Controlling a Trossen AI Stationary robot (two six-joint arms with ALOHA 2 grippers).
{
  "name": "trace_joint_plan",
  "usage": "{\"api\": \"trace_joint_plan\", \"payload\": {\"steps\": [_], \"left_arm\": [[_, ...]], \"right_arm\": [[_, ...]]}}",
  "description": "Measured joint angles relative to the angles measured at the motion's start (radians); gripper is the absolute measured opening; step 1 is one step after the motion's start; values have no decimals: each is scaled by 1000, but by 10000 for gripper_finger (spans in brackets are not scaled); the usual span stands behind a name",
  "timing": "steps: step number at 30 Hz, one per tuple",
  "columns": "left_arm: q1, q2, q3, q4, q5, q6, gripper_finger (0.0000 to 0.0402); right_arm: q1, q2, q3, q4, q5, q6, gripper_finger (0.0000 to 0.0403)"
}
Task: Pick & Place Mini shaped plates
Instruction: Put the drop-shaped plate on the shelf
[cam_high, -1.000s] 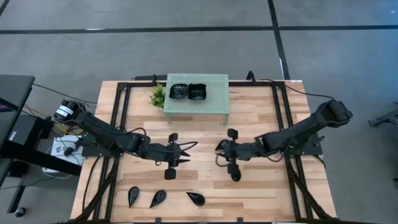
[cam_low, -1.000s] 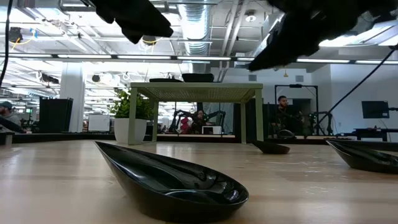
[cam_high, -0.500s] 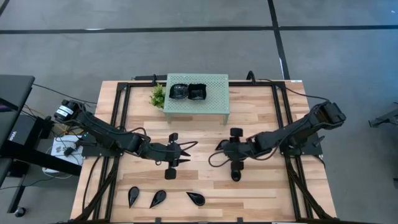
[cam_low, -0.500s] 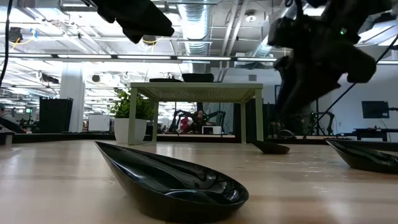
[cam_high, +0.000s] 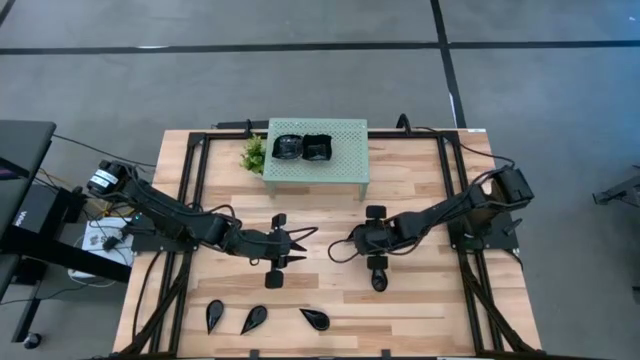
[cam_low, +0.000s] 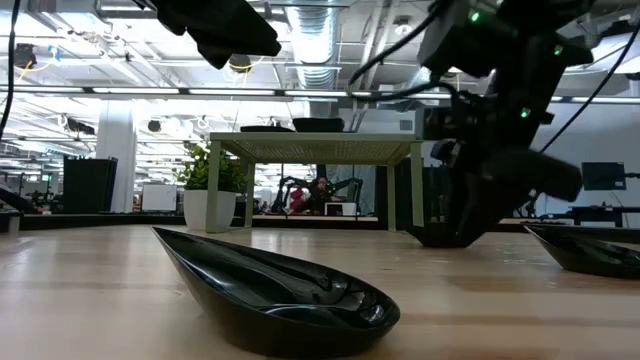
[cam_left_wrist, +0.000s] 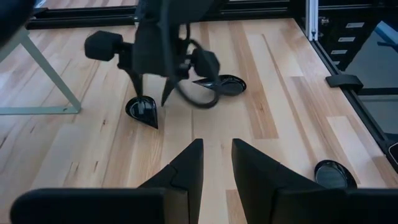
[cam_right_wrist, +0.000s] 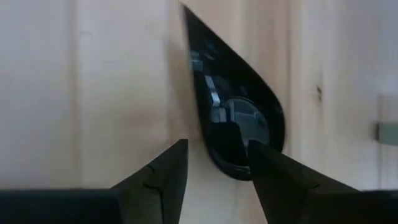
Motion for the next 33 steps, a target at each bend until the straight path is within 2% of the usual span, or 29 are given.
{"api": "trace_joint_plan", "payload": {"steps": [5,10,12,14,19,24,28,33], "left_arm": [[0,0,0,0,0,0,85],[0,0,0,0,0,0,85],[0,0,0,0,0,0,85],[0,0,0,0,0,-1,85],[0,0,0,0,0,-1,85],[0,0,0,0,0,-9,85],[0,0,0,0,0,-46,85],[0,0,0,0,0,-61,85]], "right_arm": [[-29,13,1,8,-23,0,136],[-60,10,1,19,-130,3,62],[-69,10,1,25,-149,8,27],[-74,11,1,46,-149,44,8],[-75,11,3,137,-154,208,21],[-64,11,69,129,-155,455,4],[-53,11,193,-3,-117,485,7],[-52,11,416,-256,50,474,4]]}}
